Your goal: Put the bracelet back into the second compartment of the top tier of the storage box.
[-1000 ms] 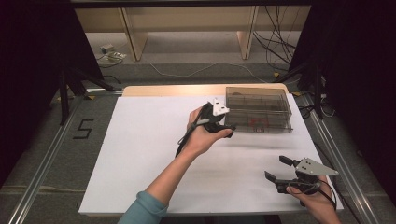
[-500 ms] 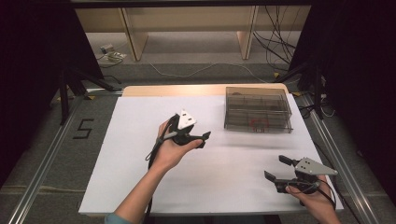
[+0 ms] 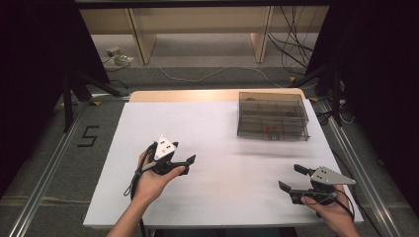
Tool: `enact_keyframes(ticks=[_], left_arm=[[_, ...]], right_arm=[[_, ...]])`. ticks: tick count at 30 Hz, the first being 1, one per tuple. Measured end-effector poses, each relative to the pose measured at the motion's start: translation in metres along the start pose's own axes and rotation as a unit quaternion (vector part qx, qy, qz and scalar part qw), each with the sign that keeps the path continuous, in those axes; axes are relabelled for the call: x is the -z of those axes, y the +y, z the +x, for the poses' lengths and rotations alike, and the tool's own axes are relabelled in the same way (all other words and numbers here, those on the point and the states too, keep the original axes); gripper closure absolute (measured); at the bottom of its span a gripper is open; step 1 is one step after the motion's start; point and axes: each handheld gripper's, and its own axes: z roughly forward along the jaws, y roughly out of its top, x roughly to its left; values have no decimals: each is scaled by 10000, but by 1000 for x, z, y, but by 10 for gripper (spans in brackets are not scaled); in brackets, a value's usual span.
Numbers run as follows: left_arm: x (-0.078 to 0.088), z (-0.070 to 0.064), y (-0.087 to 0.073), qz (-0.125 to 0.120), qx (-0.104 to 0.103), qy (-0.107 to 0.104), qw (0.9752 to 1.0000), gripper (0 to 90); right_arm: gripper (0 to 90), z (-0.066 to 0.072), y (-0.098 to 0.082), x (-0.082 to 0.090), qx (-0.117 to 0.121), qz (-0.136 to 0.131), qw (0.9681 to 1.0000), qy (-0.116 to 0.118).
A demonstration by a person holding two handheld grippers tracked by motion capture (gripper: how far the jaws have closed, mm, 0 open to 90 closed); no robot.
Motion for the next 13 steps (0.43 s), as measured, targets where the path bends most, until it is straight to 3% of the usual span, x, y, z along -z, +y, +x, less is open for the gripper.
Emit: enact_keyframes(ticks=[8, 13], left_arm=[[21, 2, -26, 59, 69, 134, 9999, 237], [25, -1, -33, 132, 77, 106, 9998, 236]], right_arm=[[166, 0, 0, 0, 30, -9, 10000, 6], [166, 0, 0, -1, 26, -1, 10000, 17]])
